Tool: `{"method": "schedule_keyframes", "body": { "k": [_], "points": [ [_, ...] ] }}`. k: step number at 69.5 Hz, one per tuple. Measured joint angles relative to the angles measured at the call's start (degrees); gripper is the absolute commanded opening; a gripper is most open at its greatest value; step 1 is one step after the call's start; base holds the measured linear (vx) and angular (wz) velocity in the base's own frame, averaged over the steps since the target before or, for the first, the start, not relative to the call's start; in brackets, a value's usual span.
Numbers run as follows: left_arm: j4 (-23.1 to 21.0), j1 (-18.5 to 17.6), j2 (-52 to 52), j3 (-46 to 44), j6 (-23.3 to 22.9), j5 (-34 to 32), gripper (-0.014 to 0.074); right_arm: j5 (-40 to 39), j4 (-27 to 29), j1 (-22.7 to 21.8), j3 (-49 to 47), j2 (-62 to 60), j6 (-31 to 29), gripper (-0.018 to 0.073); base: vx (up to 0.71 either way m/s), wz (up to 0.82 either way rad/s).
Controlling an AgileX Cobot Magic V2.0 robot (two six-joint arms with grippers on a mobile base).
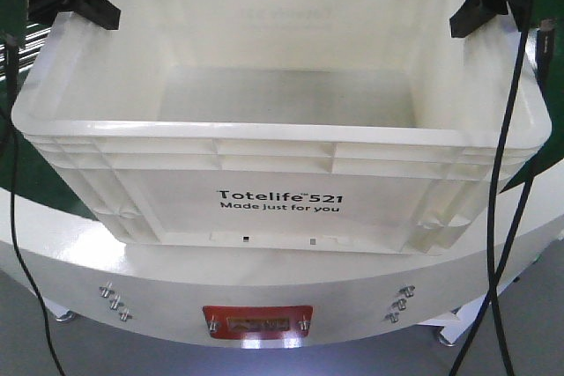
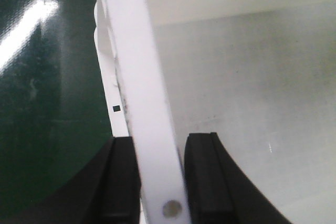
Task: Place moving items into box and shelve
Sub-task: 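Hold the crate raised with both grippers while the base drives away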
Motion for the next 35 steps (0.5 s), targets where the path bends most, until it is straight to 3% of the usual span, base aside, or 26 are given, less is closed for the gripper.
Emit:
{"method": "schedule_keyframes", "body": {
  "k": [35],
  "points": [
    [-0.16,0.00,0.00,0.00,0.00,0.00,-0.0004,0.00,0.06,-0.03,0.00,-0.15,0.00,-0.0004,-0.20,0.12]
  ]
}}
